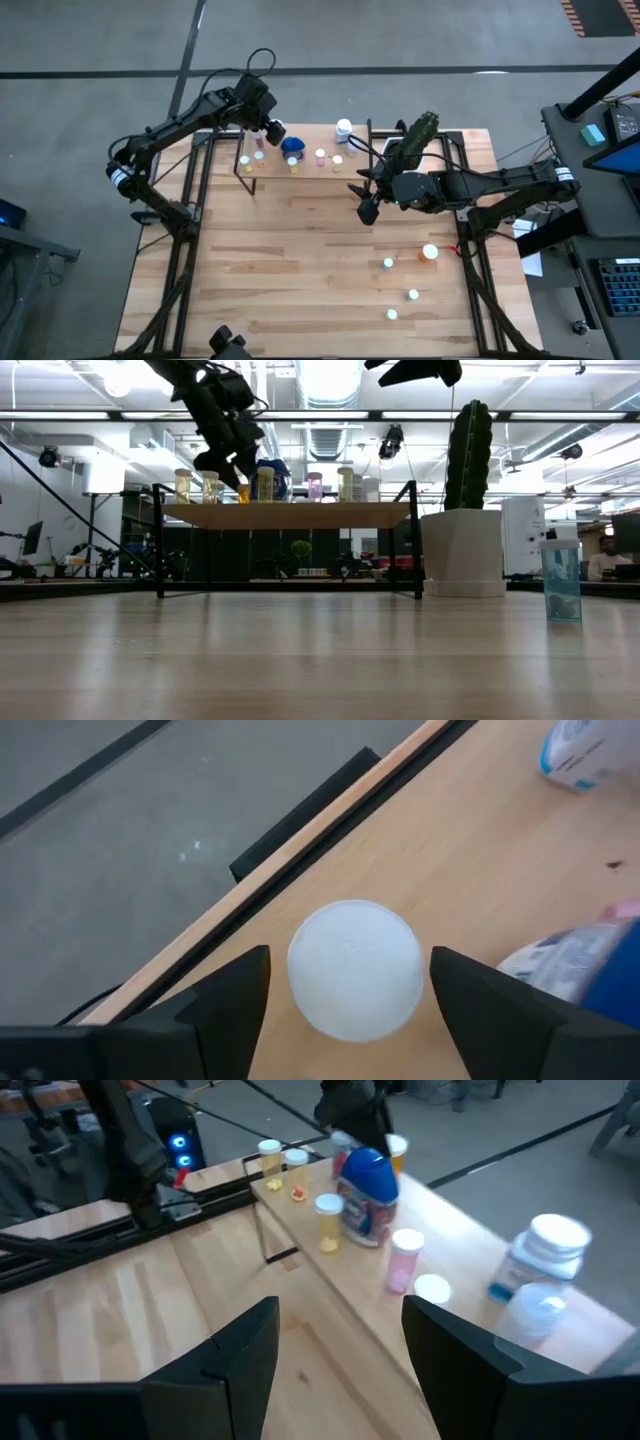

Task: Pick and place medicine bottles onto shelf by color
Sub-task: Put the orange pill bottle on the shelf, then put the light blue pill bottle on the shelf

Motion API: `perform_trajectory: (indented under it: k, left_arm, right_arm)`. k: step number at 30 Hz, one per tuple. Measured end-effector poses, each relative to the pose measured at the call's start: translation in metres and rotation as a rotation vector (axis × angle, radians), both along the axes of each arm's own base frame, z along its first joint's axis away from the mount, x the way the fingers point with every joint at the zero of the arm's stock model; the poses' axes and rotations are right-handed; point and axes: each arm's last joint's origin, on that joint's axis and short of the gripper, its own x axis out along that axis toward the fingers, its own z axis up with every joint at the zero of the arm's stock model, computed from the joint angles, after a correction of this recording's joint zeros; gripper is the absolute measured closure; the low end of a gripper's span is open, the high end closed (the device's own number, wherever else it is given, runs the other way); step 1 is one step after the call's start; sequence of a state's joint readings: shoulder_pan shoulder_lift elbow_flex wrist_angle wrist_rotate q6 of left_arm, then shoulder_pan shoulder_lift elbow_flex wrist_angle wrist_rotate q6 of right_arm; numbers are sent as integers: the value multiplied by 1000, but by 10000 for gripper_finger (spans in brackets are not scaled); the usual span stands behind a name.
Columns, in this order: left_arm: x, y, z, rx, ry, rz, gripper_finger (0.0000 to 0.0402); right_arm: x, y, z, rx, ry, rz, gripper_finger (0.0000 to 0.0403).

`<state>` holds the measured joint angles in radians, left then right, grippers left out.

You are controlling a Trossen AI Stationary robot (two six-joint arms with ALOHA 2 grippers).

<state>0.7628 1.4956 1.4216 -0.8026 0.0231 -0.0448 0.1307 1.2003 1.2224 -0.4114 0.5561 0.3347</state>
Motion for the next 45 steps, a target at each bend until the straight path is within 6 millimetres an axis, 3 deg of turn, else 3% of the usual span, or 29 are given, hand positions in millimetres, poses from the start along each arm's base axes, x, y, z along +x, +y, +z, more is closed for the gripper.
perform_trajectory:
  k: [5, 12, 17, 22, 25, 28, 37, 41, 45]
  left_arm:
    - [-9, -9, 20, 30, -33, 1, 143]
    - [-27, -35, 70, 153, -186, -9, 143]
    - [-31, -69, 106, 185, -467, -42, 143]
    - [-25, -118, 130, 128, -753, -165, 143]
    - [-15, -147, 138, 48, -902, -258, 143]
    - [-5, -177, 142, -36, -1020, -359, 143]
    - [30, -262, 127, -127, -1168, -450, 143]
    - [41, -284, 120, -130, -1187, -410, 143]
    - [49, -292, 121, -141, -1254, -405, 143]
  right_arm:
    - [0, 3, 0, 83, -16, 57, 200]
    - [0, 12, -1, 285, -44, 136, 200]
    - [-2, 18, -6, 452, -6, 172, 200]
    - [-12, 21, -19, 703, 136, 104, 200]
    - [-26, 23, -33, 859, 307, -51, 200]
    - [-36, 29, -50, 859, 475, -159, 200]
    - [-29, 56, -113, 795, 712, -236, 200]
    - [-25, 64, -129, 769, 767, -255, 200]
    - [-22, 71, -144, 740, 822, -266, 200]
